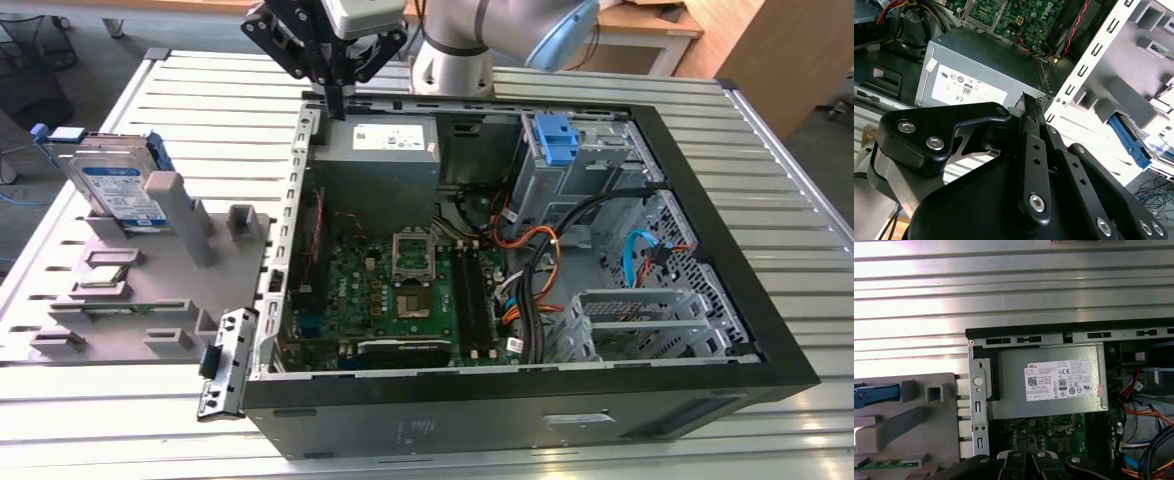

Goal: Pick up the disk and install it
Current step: 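Reach for the disk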

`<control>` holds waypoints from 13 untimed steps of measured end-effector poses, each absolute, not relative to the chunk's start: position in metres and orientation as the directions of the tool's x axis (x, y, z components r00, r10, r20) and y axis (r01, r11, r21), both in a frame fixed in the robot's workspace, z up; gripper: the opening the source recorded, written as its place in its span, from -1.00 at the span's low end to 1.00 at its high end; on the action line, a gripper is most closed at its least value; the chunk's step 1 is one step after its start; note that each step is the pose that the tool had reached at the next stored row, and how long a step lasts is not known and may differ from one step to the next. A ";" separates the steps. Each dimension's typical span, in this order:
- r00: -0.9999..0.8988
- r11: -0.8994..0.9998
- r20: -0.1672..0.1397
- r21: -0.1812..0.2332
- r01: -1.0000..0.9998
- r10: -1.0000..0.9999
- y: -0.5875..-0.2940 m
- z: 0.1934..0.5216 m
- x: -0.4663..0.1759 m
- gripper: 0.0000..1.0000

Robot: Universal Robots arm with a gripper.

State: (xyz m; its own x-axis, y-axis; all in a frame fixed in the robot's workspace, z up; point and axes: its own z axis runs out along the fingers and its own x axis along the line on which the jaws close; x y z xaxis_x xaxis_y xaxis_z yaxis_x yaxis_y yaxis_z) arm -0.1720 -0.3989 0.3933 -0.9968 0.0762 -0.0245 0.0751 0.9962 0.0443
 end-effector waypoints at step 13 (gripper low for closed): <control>-0.997 0.996 -0.024 0.044 0.075 0.076 -0.399 0.393 -0.176 -0.79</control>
